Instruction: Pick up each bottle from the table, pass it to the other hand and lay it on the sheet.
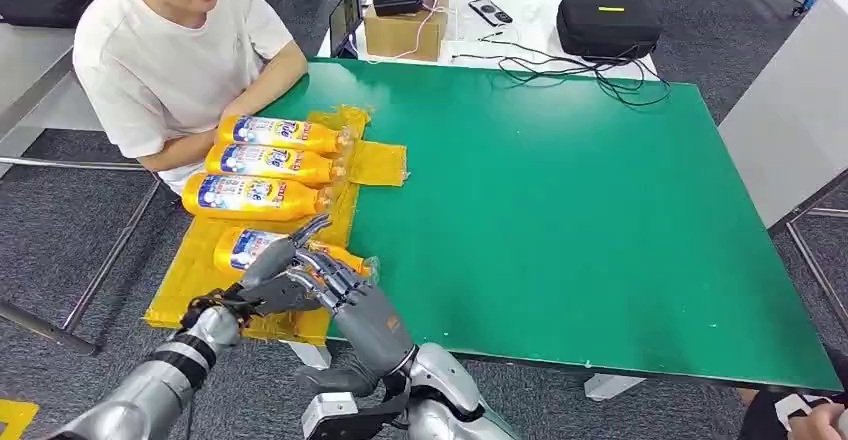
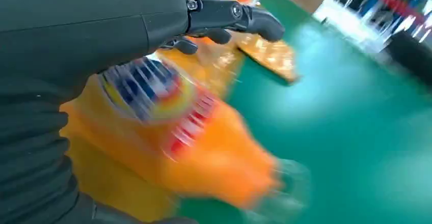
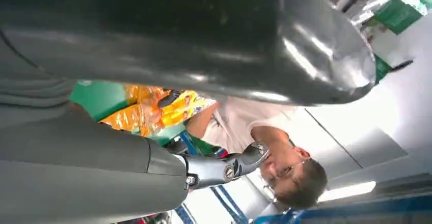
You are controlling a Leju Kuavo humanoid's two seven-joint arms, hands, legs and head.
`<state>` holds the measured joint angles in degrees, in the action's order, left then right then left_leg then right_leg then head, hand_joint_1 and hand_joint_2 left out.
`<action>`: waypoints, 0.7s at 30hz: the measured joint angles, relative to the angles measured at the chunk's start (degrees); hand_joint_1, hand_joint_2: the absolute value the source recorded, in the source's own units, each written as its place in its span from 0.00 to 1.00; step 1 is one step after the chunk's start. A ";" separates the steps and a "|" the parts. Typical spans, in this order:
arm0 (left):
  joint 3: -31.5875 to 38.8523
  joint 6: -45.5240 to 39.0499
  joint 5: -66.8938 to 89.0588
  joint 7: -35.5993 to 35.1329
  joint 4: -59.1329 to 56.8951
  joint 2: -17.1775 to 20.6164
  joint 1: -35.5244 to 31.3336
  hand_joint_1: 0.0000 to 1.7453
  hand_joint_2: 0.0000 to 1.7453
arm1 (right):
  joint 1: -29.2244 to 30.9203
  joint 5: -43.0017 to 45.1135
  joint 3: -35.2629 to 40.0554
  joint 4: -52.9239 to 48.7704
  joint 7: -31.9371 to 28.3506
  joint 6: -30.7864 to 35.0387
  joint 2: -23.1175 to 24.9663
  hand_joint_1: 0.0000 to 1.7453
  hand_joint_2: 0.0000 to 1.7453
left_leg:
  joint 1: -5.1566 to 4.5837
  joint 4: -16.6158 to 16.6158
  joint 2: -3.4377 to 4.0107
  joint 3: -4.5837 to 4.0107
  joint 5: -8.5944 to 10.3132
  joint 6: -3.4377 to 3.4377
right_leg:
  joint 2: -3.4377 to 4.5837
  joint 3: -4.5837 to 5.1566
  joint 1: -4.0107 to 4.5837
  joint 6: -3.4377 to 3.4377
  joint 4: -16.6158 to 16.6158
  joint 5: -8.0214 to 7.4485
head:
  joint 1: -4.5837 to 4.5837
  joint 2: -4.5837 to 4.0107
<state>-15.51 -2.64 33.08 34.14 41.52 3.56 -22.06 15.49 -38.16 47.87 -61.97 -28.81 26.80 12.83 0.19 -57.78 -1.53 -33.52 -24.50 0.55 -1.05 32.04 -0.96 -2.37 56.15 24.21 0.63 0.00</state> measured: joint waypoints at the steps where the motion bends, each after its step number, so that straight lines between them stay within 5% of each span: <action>1: 1.01 0.44 -2.58 -0.48 2.34 -0.81 1.73 0.00 1.00 | -0.51 0.37 -0.20 -0.48 -0.48 0.77 -0.02 0.00 0.00 | 0.00 -0.02 0.05 -0.12 0.01 0.01 | 0.02 0.20 0.00 -0.01 0.00 -0.03 | 0.00 0.00; 14: 13.17 -5.30 -19.27 -2.44 11.16 -10.36 2.52 0.00 1.00 | -2.74 7.74 -1.53 -11.78 -9.44 9.79 -0.02 0.00 0.00 | 0.02 -0.06 0.56 -1.10 0.09 0.09 | 0.48 1.23 0.02 -0.05 0.04 -0.32 | 0.00 0.00; 21: 13.35 -11.64 -16.60 0.50 11.24 -12.08 2.46 0.00 1.00 | -3.41 13.52 -1.94 -15.87 -8.46 6.83 -0.48 0.00 0.00 | 0.01 -0.06 0.63 -1.22 0.08 0.10 | 0.57 1.41 0.01 -0.05 0.01 -0.32 | 0.02 0.00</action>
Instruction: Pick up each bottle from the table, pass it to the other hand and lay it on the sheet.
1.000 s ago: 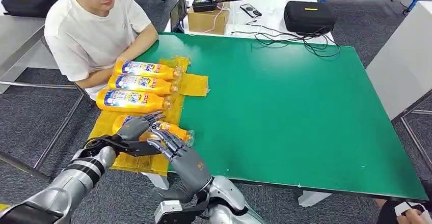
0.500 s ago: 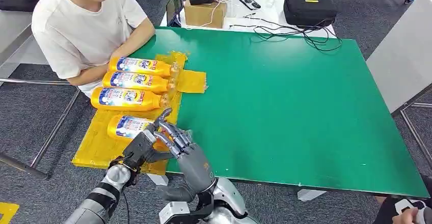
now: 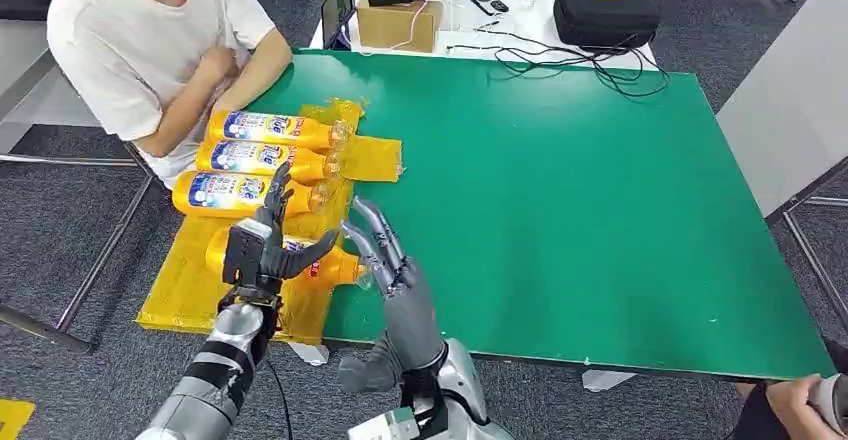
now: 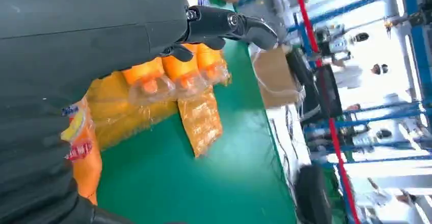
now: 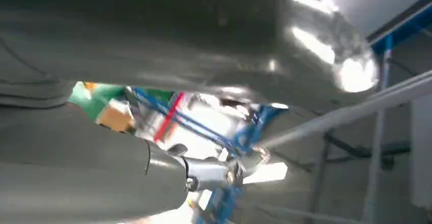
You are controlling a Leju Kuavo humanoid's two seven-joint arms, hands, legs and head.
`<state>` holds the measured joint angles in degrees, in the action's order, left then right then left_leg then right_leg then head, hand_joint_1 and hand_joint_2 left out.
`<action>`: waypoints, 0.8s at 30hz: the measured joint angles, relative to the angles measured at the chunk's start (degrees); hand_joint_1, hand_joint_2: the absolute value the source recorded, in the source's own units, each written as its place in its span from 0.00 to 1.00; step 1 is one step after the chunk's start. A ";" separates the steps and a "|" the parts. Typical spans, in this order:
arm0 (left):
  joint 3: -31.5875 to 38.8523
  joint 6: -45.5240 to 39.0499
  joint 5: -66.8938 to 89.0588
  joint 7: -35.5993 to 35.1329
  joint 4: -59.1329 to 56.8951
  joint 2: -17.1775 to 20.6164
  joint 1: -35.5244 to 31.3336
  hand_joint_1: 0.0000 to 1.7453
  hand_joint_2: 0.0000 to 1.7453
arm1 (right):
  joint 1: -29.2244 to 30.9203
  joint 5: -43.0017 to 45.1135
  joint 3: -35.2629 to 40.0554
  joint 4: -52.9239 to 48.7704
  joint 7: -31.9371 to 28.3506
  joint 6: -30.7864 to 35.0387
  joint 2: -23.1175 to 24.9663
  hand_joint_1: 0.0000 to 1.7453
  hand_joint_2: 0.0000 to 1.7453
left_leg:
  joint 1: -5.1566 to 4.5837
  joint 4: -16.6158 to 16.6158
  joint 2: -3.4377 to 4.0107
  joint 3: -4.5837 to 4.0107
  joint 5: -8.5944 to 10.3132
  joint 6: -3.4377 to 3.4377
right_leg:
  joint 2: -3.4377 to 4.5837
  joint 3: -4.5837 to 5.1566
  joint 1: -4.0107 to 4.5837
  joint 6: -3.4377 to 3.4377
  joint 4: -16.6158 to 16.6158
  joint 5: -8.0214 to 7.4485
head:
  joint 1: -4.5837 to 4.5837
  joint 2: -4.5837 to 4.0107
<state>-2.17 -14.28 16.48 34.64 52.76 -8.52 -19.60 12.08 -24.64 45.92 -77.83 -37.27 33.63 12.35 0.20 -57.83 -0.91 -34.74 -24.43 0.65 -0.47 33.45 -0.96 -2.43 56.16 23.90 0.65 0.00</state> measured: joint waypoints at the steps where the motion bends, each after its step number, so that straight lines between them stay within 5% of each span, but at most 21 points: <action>1: 0.00 -0.89 -0.09 0.42 0.05 -0.29 0.00 0.00 1.00 | -0.43 1.18 -0.36 -0.02 0.20 -0.91 -0.02 0.00 0.00 | 0.00 0.00 -0.01 -0.01 0.00 0.00 | -0.01 0.02 0.00 0.00 -0.01 0.00 | 0.02 0.00; 7: 0.42 0.08 -10.80 2.45 2.06 -5.01 -0.02 0.00 1.00 | -2.73 5.28 -6.52 2.51 -2.18 0.86 0.04 0.00 0.00 | -0.03 0.00 -0.04 -0.16 0.01 0.01 | -0.01 0.06 -0.02 -0.06 0.00 -0.04 | -0.02 0.00; 8: 0.44 0.10 -11.10 2.47 2.47 -5.48 -0.02 0.00 1.00 | -3.05 5.39 -7.43 2.86 -2.29 0.86 0.06 0.00 1.00 | -0.04 -0.01 -0.02 -0.16 0.01 0.01 | -0.01 0.07 -0.02 -0.06 0.00 -0.04 | 0.00 0.00; 12: 0.68 -2.23 -11.91 2.65 3.30 -6.54 0.07 0.00 1.00 | -3.79 5.69 -9.25 3.67 -1.74 1.02 0.20 0.00 1.00 | -0.03 -0.02 -0.01 -0.17 0.00 0.01 | 0.00 0.11 0.00 -0.06 0.00 -0.04 | 0.02 0.00; 17: 1.62 -18.41 -11.67 5.27 3.54 -7.76 0.47 0.00 1.00 | -6.18 6.15 -13.75 5.29 -2.32 5.80 0.61 0.00 1.00 | 0.00 -0.01 0.00 -0.23 0.00 0.00 | 0.01 0.18 0.01 -0.06 0.01 -0.04 | 0.00 0.00; 24: 1.93 -19.57 -11.67 5.51 3.85 -8.20 0.80 0.00 1.00 | -7.21 6.15 -16.16 6.75 -2.42 6.22 0.98 0.00 1.00 | -0.02 -0.01 -0.01 -0.29 0.01 0.01 | 0.01 0.22 -0.01 -0.06 0.00 -0.04 | 0.00 0.00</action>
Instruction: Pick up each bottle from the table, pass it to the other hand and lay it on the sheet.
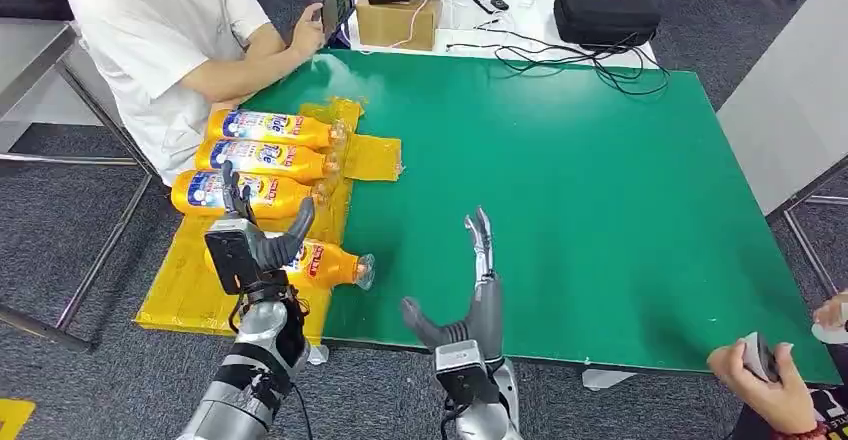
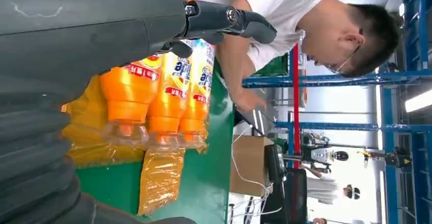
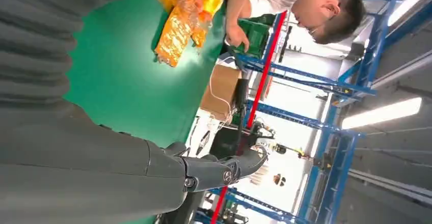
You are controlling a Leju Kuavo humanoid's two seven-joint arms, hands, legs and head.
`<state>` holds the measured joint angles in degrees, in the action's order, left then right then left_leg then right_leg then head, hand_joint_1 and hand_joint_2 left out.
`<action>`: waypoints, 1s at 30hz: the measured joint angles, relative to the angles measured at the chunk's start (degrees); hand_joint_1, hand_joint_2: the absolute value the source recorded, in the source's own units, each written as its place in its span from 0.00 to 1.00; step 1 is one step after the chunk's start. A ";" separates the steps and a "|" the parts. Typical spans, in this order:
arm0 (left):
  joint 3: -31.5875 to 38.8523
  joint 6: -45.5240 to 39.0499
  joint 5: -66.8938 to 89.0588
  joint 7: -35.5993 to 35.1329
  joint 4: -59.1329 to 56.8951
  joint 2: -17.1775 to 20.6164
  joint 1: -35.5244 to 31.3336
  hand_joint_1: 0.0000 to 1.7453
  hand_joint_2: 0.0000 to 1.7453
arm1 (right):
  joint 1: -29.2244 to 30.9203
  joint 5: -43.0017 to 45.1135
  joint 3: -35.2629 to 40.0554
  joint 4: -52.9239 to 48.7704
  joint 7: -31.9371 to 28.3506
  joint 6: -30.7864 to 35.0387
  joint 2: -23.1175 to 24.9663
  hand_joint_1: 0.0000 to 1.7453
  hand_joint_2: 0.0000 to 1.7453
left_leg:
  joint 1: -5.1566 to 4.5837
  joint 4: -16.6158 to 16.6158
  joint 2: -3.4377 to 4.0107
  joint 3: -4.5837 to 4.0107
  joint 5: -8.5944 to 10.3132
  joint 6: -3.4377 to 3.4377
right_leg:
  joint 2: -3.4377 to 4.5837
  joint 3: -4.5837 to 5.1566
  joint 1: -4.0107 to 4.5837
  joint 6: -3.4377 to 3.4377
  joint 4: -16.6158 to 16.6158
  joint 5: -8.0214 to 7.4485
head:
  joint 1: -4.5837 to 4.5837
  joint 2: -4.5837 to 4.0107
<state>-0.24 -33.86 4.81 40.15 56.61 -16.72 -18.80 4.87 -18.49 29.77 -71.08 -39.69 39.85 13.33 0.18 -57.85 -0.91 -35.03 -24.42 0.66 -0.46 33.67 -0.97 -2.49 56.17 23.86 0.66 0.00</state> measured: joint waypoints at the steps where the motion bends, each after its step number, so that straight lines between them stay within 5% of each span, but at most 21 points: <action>1: 0.07 0.00 0.00 0.02 0.00 0.00 0.02 0.00 1.00 | -0.04 0.00 -0.09 0.11 0.00 0.00 0.02 0.00 1.00 | 0.00 0.00 0.00 0.00 0.00 0.00 | 0.00 0.00 0.00 0.00 0.00 0.00 | 0.00 0.00; 14: 1.22 -6.16 4.96 0.13 1.70 -2.45 -0.45 0.00 1.00 | -1.18 -13.82 -10.96 -1.95 -0.04 0.07 4.26 0.00 1.00 | -0.01 -0.01 0.01 -0.07 0.01 0.01 | 0.01 0.09 -0.01 -0.02 0.00 -0.02 | 0.00 0.00; 20: 0.04 -6.16 4.30 0.15 2.73 -3.15 -0.94 0.00 1.00 | 0.88 -9.23 -18.21 -4.27 -0.02 0.11 6.05 0.00 1.00 | -0.02 -0.02 0.02 -0.08 0.03 0.04 | 0.02 0.07 -0.02 -0.07 0.01 -0.06 | 0.02 0.00; 21: -0.02 -6.16 4.92 0.15 2.97 -3.24 -1.06 0.00 1.00 | 1.76 -8.56 -18.29 -3.41 -0.02 0.11 6.19 0.00 0.00 | -0.02 -0.02 0.04 -0.08 0.03 0.04 | 0.06 0.07 -0.01 -0.07 0.02 -0.06 | 0.00 0.00; 29: -1.85 -6.16 6.45 0.15 5.77 -3.80 -0.58 0.00 1.00 | 7.49 -1.32 -17.10 6.61 -0.04 0.11 6.84 0.00 0.00 | 0.01 -0.01 0.02 -0.11 0.03 0.03 | 0.08 0.09 0.01 -0.08 0.04 -0.06 | 0.00 0.00; 30: -2.14 -6.16 6.43 0.15 5.77 -3.80 -0.58 0.00 1.00 | 7.76 -0.78 -16.56 7.48 -0.04 0.11 6.84 0.00 1.00 | 0.01 -0.01 0.02 -0.11 0.03 0.03 | 0.07 0.08 0.01 -0.08 0.04 -0.06 | 0.00 0.00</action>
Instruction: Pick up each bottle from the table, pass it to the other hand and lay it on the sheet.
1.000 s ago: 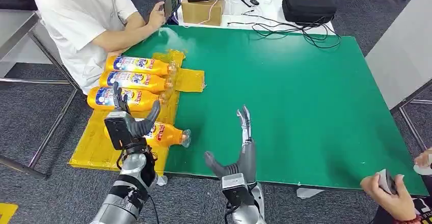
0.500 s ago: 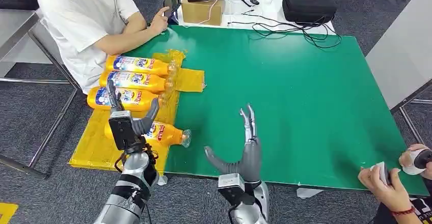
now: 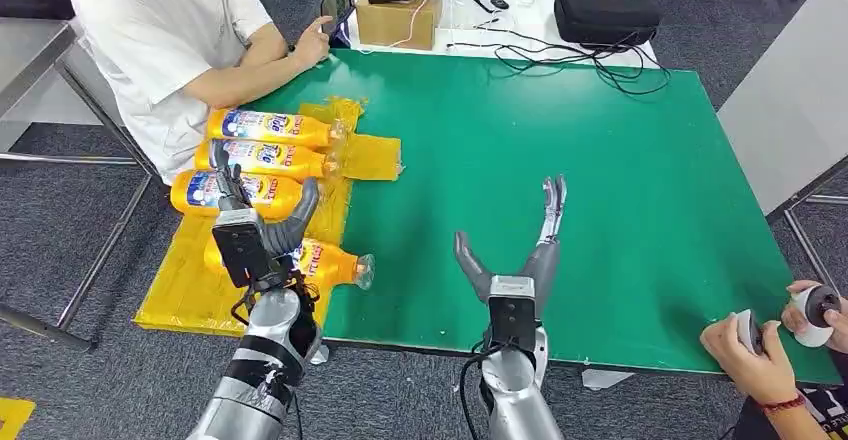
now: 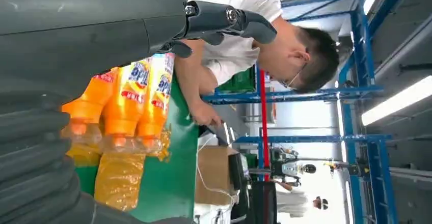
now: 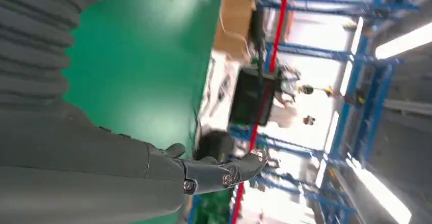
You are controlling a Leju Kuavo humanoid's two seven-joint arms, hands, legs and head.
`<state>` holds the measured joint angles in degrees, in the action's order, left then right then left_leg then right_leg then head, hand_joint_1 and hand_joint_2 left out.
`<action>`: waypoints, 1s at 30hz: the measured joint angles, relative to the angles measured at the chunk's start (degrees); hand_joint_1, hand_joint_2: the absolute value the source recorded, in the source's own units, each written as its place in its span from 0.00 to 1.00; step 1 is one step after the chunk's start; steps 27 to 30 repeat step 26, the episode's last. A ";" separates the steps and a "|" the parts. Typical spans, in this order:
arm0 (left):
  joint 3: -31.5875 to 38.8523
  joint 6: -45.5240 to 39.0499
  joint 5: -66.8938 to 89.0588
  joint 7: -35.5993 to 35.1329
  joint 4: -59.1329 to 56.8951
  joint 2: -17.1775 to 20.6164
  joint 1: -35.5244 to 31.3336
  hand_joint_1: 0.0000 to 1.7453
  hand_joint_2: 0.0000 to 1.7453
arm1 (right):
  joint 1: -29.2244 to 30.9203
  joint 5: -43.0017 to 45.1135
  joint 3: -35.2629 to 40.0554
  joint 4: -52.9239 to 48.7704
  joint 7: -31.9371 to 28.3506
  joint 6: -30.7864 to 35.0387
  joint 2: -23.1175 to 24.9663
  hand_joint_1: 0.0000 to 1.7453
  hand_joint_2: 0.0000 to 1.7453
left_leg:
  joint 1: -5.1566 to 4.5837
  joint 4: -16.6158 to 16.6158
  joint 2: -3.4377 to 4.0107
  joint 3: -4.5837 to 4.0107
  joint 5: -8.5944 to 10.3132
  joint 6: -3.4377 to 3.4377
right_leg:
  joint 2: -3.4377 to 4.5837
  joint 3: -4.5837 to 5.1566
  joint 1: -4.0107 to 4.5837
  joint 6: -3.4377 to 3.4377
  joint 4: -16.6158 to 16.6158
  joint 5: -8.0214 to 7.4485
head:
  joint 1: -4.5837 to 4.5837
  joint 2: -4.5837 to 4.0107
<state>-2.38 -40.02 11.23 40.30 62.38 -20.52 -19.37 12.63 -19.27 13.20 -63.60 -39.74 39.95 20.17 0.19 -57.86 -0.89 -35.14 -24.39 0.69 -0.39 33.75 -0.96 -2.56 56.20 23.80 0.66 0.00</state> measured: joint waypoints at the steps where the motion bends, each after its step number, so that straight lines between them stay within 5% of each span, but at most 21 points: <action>1: -0.15 0.00 -0.02 0.02 0.00 0.00 0.00 0.00 1.00 | 0.16 0.64 0.37 0.66 0.00 0.00 0.00 0.00 1.00 | 0.00 0.00 0.00 0.00 0.00 0.00 | 0.00 -0.01 0.00 0.00 0.01 0.00 | -0.02 0.00; 7: -0.72 0.00 -2.41 0.00 1.14 -0.07 0.53 0.00 1.00 | 3.80 17.97 7.26 10.45 -0.04 0.00 -0.24 0.00 1.00 | -0.01 0.00 0.02 -0.04 0.00 0.00 | 0.01 0.01 -0.01 0.00 0.01 0.00 | -0.02 0.00; 15: 2.47 -0.02 0.72 0.00 3.74 0.00 1.56 0.00 1.00 | 7.81 14.45 8.52 17.80 -0.02 0.00 0.13 0.00 1.00 | 0.00 0.00 0.00 -0.05 0.02 0.02 | 0.00 0.06 -0.01 0.00 0.01 0.00 | 0.00 0.00; 16: 2.66 -0.02 0.32 0.00 3.76 0.00 1.54 0.00 1.00 | 7.98 14.83 8.52 18.07 -0.04 0.00 0.13 0.00 0.00 | -0.01 0.00 0.00 -0.05 0.02 0.02 | 0.00 0.05 -0.01 0.00 0.01 0.00 | 0.00 0.00; 30: 2.52 -0.02 -4.98 0.00 3.32 0.02 1.77 0.00 1.00 | 7.68 12.06 7.95 19.64 -0.02 0.00 0.20 0.00 0.00 | -0.02 0.00 0.00 -0.06 0.02 0.02 | 0.00 0.09 -0.02 0.00 0.00 0.00 | 0.00 0.00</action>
